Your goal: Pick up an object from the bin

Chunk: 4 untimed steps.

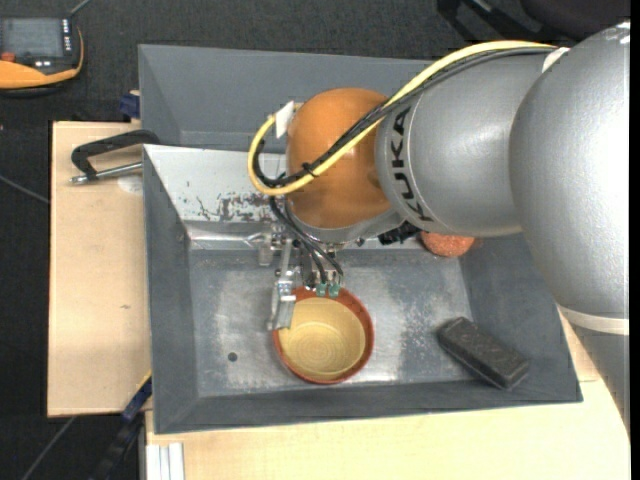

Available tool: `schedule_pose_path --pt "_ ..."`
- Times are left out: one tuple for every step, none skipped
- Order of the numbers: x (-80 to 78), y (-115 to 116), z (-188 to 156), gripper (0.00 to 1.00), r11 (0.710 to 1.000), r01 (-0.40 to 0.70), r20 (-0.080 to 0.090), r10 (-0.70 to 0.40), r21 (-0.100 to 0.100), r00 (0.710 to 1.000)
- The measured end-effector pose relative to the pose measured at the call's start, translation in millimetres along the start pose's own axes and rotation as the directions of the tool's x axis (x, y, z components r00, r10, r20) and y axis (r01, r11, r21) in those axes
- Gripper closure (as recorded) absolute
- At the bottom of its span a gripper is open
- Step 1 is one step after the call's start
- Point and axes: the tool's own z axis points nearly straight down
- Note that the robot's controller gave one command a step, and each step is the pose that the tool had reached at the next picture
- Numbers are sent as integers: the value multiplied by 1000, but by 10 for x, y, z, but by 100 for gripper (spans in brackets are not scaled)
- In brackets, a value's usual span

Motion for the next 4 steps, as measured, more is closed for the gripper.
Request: schedule_pose_path --pt "-168 -670 663 0 942 336 -3 -336 1 942" --pt "-180 -636 632 100 941 337 3 -337 -2 941" --pt "-175 -41 -399 100 942 336 17 -336 -4 942" --pt "430 -247 -635 100 784 621 18 -621 1 784"
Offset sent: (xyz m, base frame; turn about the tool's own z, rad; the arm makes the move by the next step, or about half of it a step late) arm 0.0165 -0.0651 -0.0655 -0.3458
